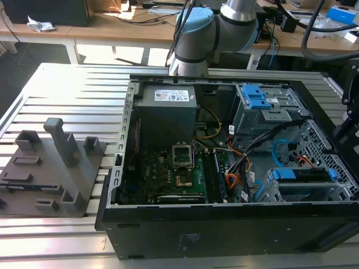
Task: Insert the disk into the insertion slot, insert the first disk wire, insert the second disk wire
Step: 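Insert the first disk wire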
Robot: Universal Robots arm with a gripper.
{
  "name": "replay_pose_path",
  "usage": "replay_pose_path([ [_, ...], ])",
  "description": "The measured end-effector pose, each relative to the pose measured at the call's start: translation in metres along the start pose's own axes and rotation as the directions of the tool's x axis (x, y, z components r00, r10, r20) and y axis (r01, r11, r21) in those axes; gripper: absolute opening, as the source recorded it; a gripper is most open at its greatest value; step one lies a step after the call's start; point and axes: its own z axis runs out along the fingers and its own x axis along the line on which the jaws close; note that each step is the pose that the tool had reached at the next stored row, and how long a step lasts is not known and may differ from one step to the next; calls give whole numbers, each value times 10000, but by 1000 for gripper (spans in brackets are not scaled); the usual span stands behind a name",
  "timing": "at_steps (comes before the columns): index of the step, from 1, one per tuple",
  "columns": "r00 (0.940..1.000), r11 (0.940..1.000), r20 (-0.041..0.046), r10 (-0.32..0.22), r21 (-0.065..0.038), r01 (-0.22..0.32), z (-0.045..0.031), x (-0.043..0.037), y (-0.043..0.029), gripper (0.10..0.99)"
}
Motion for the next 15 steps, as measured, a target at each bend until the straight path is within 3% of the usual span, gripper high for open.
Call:
replay_pose_path([
  [3,10000,10000,2,0,0,0,-16,-5,2,227],
  [5,10000,10000,1,1,0,-1,-22,-5,2,106],
  [15,10000,10000,2,0,-1,0,-28,-6,2,106],
])
